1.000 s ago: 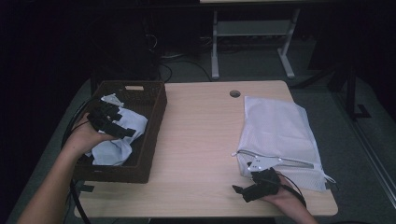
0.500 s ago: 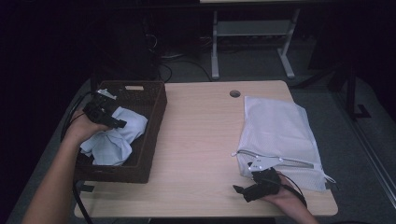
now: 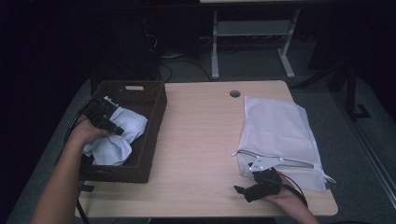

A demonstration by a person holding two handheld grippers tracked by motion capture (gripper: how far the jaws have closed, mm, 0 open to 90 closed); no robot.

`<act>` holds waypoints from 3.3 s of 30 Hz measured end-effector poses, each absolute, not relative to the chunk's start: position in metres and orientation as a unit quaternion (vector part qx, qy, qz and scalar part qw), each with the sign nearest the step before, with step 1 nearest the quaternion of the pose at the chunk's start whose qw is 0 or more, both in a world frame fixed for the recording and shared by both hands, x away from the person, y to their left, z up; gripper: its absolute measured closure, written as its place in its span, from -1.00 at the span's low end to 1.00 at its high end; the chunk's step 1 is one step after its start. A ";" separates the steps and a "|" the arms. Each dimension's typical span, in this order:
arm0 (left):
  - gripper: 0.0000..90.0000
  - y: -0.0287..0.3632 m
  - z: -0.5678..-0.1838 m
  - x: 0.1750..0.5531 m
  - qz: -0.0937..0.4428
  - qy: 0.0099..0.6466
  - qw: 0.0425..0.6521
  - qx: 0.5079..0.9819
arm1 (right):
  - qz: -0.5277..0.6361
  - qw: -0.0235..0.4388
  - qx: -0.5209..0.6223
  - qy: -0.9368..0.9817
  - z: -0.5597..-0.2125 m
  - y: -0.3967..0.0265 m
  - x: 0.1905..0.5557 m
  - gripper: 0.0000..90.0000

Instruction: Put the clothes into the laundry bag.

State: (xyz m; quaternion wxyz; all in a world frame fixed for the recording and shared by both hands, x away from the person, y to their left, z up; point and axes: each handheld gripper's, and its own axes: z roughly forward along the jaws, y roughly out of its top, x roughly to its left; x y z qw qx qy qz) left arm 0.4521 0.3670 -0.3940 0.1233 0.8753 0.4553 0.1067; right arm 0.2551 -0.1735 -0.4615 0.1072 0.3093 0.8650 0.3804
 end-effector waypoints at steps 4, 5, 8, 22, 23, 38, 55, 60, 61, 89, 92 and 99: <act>-0.70 0.371 -0.407 0.455 0.093 0.459 0.109 0.877 | 0.379 0.106 0.309 0.866 -0.462 -0.173 0.255 -0.96; -0.73 0.372 -0.410 0.456 0.089 0.460 0.105 0.877 | 0.379 0.106 0.309 0.866 -0.462 -0.173 0.255 -0.96; -0.74 0.373 -0.415 0.456 0.085 0.461 0.106 0.877 | 0.377 0.106 0.309 0.867 -0.463 -0.173 0.255 -0.96; -0.08 0.376 -0.416 0.452 0.065 0.464 0.127 0.874 | 0.374 0.106 0.307 0.869 -0.463 -0.172 0.255 -0.96; 0.04 0.376 -0.415 0.452 0.063 0.464 0.129 0.874 | 0.374 0.106 0.307 0.868 -0.463 -0.172 0.255 -0.96; 0.39 0.377 -0.394 0.443 0.045 0.480 0.157 0.862 | 0.375 0.106 0.309 0.868 -0.463 -0.172 0.255 -0.96; 0.38 0.369 -0.328 0.428 0.061 0.471 0.188 0.860 | 0.377 0.110 0.312 0.865 -0.460 -0.174 0.254 -0.96; 0.39 0.364 -0.310 0.423 0.062 0.461 0.200 0.862 | 0.378 0.110 0.312 0.865 -0.460 -0.175 0.254 -0.96; 0.38 0.363 -0.306 0.421 0.061 0.457 0.202 0.864 | 0.377 0.111 0.312 0.865 -0.460 -0.175 0.254 -0.96; 0.39 0.286 -0.229 0.386 0.047 0.375 0.265 0.887 | 0.380 0.115 0.312 0.863 -0.459 -0.175 0.253 -0.96; 0.39 0.272 -0.226 0.382 0.044 0.361 0.271 0.891 | 0.380 0.115 0.313 0.863 -0.458 -0.175 0.253 -0.96; 0.39 0.237 -0.220 0.374 0.041 0.332 0.277 0.901 | 0.382 0.116 0.311 0.863 -0.458 -0.176 0.253 -0.96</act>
